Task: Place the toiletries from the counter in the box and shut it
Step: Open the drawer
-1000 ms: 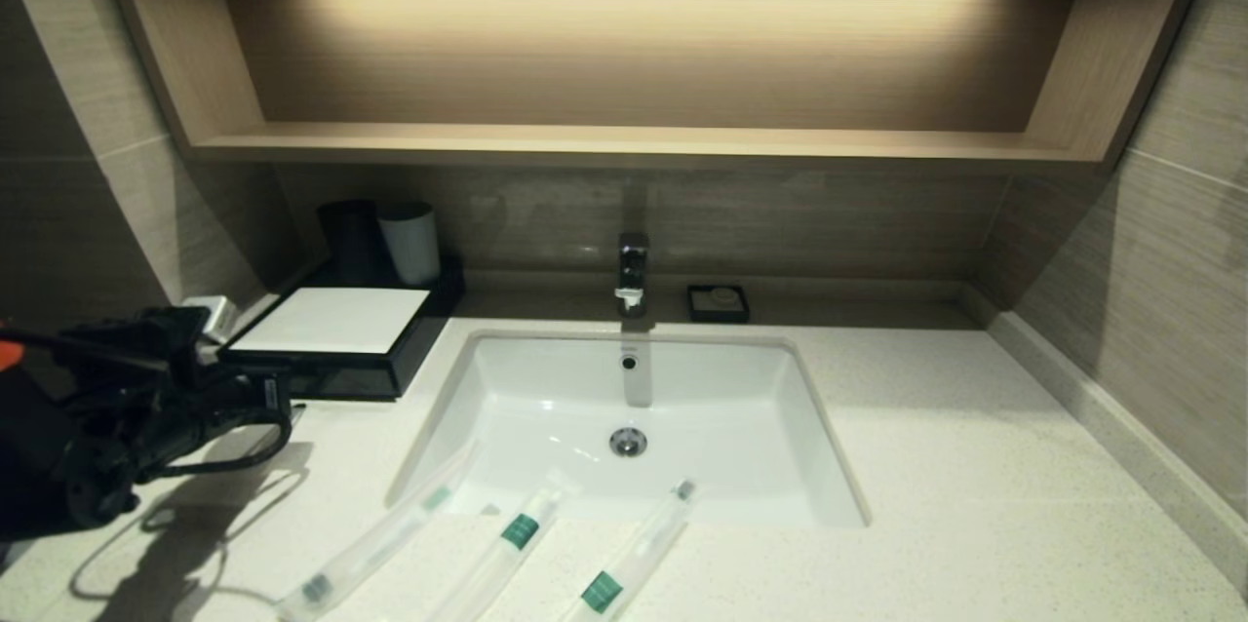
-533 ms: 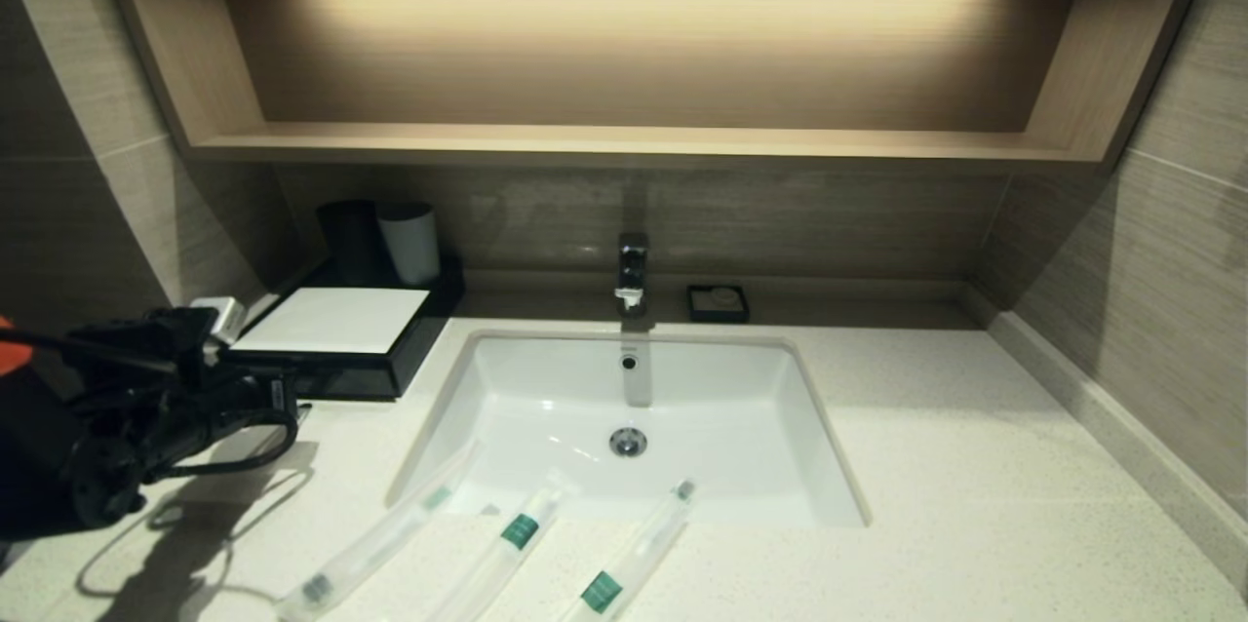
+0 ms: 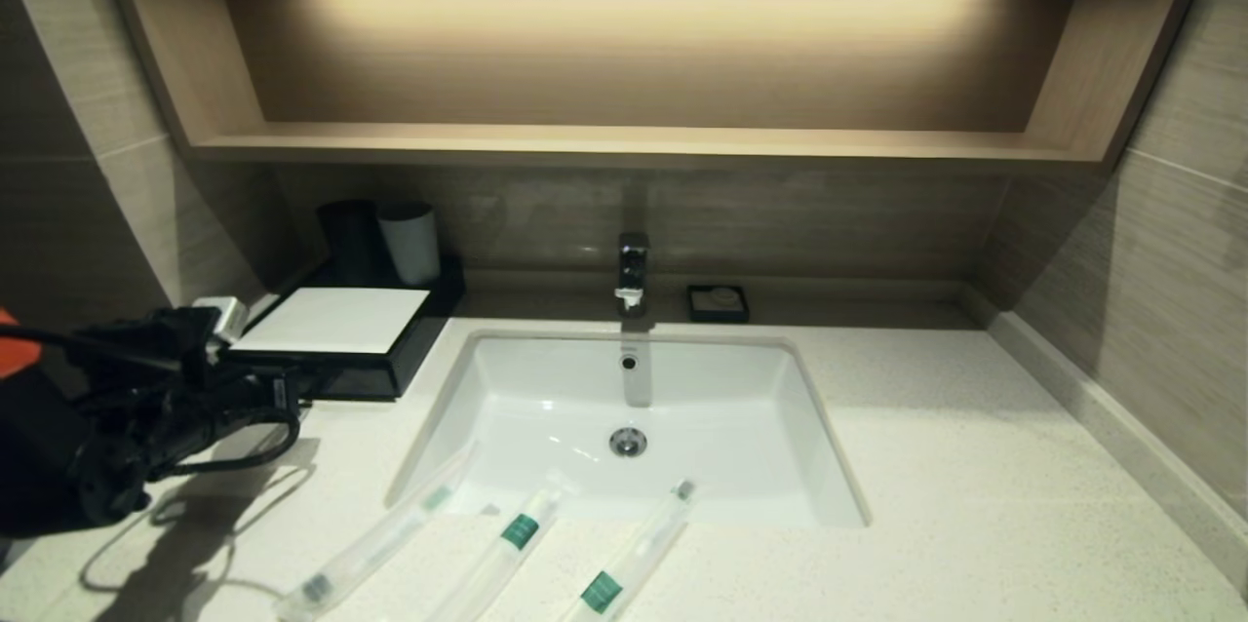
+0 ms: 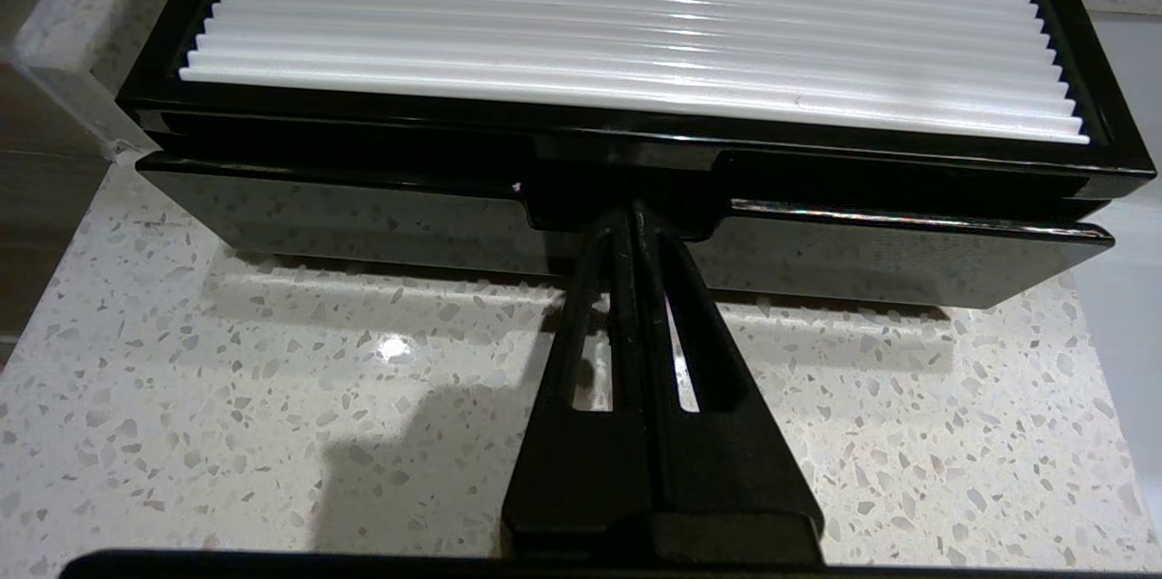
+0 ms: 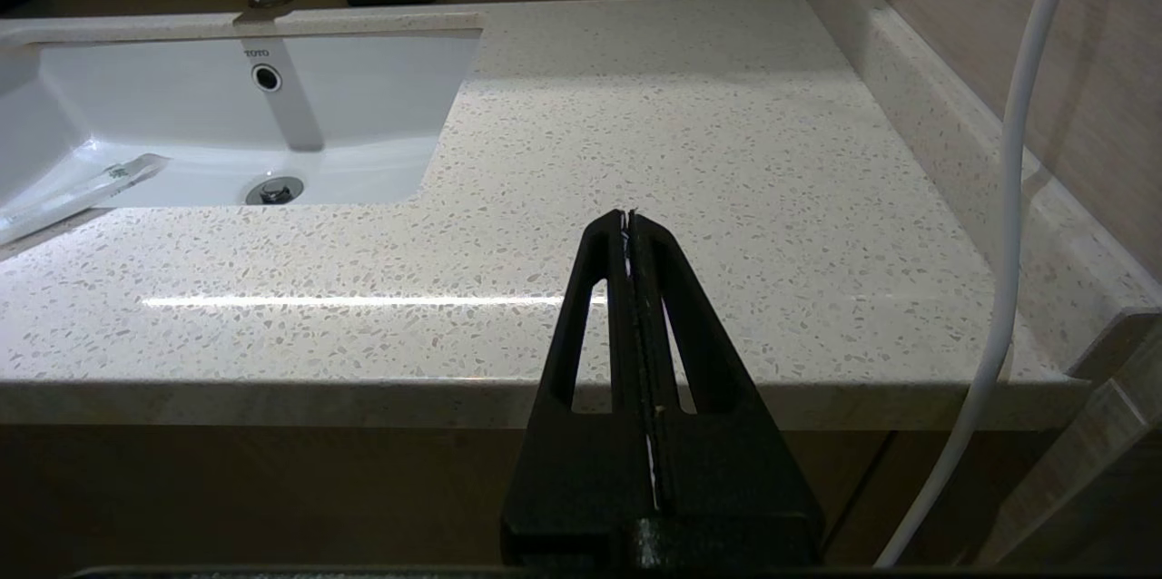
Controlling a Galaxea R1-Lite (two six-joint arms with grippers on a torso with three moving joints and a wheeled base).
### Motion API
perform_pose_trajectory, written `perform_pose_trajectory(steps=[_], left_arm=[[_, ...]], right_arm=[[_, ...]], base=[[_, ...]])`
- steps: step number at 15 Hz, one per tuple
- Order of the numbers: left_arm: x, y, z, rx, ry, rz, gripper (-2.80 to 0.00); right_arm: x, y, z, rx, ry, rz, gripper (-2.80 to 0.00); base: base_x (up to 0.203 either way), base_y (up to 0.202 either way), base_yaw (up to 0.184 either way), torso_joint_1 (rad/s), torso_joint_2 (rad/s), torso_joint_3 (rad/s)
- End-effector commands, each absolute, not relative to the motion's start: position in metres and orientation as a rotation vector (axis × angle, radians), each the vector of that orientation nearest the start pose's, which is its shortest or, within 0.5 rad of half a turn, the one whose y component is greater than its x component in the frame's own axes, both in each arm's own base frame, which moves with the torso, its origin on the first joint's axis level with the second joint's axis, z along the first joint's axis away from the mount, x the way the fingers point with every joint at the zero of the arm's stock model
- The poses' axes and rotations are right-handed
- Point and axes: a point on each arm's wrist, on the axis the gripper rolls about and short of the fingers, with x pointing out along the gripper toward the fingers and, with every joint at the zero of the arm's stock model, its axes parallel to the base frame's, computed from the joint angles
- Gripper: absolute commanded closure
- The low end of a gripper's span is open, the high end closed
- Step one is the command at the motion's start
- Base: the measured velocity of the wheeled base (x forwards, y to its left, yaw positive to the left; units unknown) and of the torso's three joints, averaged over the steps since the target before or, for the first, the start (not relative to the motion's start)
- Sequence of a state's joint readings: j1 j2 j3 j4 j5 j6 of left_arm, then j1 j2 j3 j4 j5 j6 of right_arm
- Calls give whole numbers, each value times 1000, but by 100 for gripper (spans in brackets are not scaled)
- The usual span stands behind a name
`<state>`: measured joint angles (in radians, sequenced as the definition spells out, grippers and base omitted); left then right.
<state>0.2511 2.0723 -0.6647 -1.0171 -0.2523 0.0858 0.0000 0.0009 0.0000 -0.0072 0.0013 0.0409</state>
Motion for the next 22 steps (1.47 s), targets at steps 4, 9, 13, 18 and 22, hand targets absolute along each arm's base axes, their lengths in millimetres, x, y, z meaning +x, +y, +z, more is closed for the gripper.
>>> perform_pose_trajectory(steps=[4,9,13,18,22], left_arm=[[334,80,60,-11,372,-18,0],[335,80,59,-12,374,-18,0],[335,80,59,-10,369,-20,0],[338,80,56,-8,356,-20,0],[338,78,56,-7,354,-26,0]], right_arm=[[-23,0,76,41,-6,2,0],[-23,0,76,41,-6,2,0],[-23,0,76,41,-6,2,0],[-23,0,76,41,-6,2,0],[-23,0,76,43,-6,2,0]], base=[[0,0,0,0,0,0],[0,0,0,0,0,0],[0,0,0,0,0,0],[0,0,0,0,0,0],[0,0,0,0,0,0]])
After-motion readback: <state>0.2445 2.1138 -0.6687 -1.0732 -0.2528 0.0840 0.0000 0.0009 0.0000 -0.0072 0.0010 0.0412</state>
